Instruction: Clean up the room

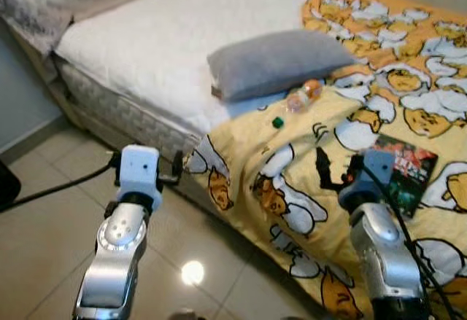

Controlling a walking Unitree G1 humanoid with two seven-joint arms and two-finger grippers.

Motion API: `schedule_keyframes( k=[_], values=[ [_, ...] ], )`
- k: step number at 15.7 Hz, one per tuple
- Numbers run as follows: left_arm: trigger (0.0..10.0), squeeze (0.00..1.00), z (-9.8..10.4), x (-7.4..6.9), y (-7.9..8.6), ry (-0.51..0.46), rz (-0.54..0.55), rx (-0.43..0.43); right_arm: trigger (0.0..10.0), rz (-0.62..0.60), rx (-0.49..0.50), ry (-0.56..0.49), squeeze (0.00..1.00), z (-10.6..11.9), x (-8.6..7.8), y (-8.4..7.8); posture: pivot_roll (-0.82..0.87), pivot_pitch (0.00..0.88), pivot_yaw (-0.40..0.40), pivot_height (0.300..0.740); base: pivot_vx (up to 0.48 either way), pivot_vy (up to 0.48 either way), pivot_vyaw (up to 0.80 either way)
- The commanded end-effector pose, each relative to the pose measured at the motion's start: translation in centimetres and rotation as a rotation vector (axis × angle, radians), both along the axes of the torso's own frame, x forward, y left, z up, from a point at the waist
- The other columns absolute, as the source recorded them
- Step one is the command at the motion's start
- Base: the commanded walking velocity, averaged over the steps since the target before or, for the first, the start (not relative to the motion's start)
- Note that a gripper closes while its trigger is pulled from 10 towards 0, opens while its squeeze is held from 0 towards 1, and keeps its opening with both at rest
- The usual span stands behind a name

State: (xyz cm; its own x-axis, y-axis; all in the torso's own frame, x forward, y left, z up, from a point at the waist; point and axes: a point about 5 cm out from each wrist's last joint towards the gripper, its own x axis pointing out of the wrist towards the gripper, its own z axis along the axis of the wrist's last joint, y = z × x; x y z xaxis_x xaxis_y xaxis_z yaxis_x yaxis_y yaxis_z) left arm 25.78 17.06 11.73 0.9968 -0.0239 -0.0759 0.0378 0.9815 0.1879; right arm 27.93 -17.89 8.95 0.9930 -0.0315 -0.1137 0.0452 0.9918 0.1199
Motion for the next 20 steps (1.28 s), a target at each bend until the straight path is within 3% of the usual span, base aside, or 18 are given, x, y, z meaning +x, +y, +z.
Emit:
schedule_keyframes(
  k=[1, 20],
  values=[
    [10.0, 1.0, -0.09, 0.0, 0.32, 0.003, 0.01, 0.004, 10.0, 0.011, 0.009, 0.011, 0.0, -0.02, 0.26, 0.51, 0.06, 0.048, 0.015, 0.74, 0.274, 0.0, 0.0],
    [10.0, 1.0, 0.1, 0.24, 0.39, -0.011, 0.012, -0.007, 10.0, 0.013, -0.027, 0.035, 0.0, -0.6, 0.93, 1.04, 0.08, 0.012, 0.001, 0.74, 0.281, 0.0, 0.0]
  ],
)
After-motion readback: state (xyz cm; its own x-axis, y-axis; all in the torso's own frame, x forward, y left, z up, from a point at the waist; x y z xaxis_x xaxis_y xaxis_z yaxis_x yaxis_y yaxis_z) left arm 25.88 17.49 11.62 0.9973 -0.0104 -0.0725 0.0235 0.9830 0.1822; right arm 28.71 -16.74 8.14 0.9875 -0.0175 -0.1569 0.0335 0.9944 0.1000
